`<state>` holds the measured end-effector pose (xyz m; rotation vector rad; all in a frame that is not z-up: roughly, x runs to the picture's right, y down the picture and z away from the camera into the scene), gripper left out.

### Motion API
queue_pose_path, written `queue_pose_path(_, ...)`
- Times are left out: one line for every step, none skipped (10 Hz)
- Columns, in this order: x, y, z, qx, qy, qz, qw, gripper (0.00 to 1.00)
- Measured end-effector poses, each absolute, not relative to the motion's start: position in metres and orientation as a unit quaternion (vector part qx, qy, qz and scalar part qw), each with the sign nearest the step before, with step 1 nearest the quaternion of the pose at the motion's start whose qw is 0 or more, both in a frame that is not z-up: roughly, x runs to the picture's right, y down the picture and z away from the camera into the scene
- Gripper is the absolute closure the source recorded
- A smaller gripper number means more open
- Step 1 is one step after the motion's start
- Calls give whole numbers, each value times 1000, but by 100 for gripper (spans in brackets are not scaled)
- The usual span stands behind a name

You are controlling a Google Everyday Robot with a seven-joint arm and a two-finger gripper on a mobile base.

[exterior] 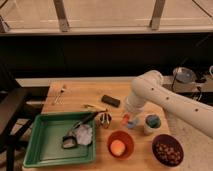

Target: Place pepper in plastic cup

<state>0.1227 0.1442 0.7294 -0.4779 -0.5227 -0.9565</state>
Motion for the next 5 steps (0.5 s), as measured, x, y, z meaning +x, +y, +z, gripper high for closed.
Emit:
queue_pose_path(137,149,733,-228,-242,-438,835,75)
queue_pose_path(143,153,737,-229,-241,-432,838,65)
queue_pose_path(146,157,741,-229,-242,-429,840,57)
queue_pose_path(147,161,746,-228,-244,-425,841,47)
queue_pose_path(148,164,751,-225,-246,-420,844,35)
